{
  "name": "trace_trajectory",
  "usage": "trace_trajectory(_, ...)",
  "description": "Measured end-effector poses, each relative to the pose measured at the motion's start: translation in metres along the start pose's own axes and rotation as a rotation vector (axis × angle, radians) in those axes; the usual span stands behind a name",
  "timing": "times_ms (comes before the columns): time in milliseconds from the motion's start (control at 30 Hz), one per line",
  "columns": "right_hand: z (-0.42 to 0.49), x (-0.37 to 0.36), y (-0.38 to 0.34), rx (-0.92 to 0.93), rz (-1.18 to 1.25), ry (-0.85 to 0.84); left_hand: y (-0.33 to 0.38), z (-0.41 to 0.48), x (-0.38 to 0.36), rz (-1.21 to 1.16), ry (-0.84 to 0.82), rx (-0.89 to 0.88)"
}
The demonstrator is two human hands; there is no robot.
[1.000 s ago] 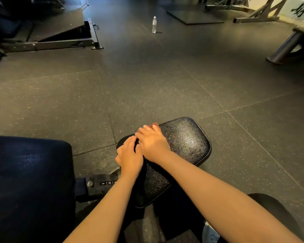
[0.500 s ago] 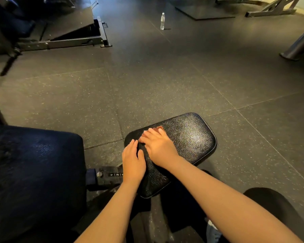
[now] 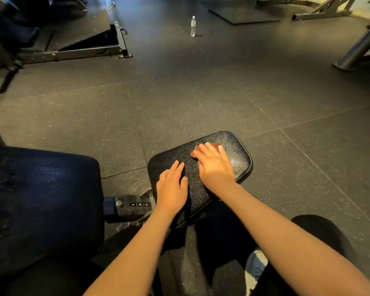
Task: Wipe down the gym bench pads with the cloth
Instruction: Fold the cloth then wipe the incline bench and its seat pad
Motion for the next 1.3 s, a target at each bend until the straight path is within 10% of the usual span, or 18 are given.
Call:
trace_trajectory(267, -0.033, 0.009, -0.006, 0.148, -0.018, 0.081, 0.014, -0.005, 0.004, -0.008, -0.006, 0.009)
trace_trajectory(433, -0.021, 0.020, 0.045, -0.148, -0.092, 0.076, 0.042, -0.009, -0.009, 0.035, -0.023, -0.085)
trace_trajectory(667, -0.026, 0.008, 0.015, 0.116, -0.051, 0.053, 0.043, 0.009, 0.000, -0.257, 0.042, 0.103)
trace_trajectory(833, 0.016, 0.020, 0.040, -0.152, -0.087, -0.030, 0.047, 0.014, -0.005, -0.155, 0.079, 0.135)
trace_trajectory(1000, 0.015, 0.005, -0.001, 0.153, -0.063, -0.183, 0.042, 0.017, 0.000, -0.378, 0.093, 0.286)
trace_trajectory(1300, -0.018, 0.032, 0.069, -0.168, 0.007, 0.053, 0.081, -0.009, -0.016, -0.012, -0.032, -0.030)
Point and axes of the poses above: each hand's wrist, its own z-axis towards the middle knuckle, its own x-axis out of the back of the hand, y = z × x, the point moved 7 cm from there along z, towards the middle knuckle, and after that the axes turned 7 degrees about x, right-handed, at the moved point
